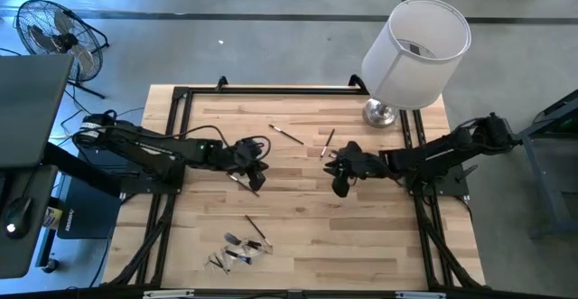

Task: Pick & Place Makeup Supplies
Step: Put the silver makeup brush into the transparent organizer

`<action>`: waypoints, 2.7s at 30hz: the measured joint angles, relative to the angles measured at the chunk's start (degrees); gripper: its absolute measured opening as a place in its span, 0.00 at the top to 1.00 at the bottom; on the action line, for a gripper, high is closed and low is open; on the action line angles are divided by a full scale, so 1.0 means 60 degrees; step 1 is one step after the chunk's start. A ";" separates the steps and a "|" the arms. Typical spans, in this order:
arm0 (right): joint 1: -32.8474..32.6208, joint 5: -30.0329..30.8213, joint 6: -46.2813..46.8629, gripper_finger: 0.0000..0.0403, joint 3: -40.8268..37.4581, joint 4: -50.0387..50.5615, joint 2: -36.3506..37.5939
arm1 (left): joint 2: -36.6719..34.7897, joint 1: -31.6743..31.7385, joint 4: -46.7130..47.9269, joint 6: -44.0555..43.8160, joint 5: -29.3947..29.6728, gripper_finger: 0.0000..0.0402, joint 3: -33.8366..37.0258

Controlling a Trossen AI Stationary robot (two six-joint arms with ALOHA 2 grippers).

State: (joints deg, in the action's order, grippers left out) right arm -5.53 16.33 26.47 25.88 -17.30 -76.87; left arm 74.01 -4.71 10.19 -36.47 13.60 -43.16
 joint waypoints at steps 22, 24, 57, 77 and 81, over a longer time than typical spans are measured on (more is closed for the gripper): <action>0.2429 -0.0139 -0.0243 0.80 0.9228 0.8437 -0.6285 | -0.0003 0.3632 0.0042 0.3386 -0.3250 1.00 0.0000; 0.2697 -0.0438 -0.0312 0.80 0.9589 0.8417 -0.6461 | -0.0003 0.3631 0.0038 0.3622 -0.3252 1.00 0.0000; 0.3778 -0.2166 -0.1164 0.80 0.7713 0.5135 -0.6460 | -0.0003 0.3595 0.0060 0.3789 -0.3953 1.00 0.0000; 0.3473 -0.2926 -0.2206 0.97 0.5830 0.4304 -0.6311 | -0.0003 0.3595 0.0038 0.3786 -0.3818 1.00 0.0000; 0.2998 -0.2782 -0.2475 0.99 0.5769 0.4270 -0.6311 | -0.0003 0.3595 0.0035 0.3785 -0.3820 1.00 0.0000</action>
State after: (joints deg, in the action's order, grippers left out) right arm 12.45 -0.36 11.62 60.49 8.32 -114.74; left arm 74.00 16.86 10.39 -13.76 -9.32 -43.16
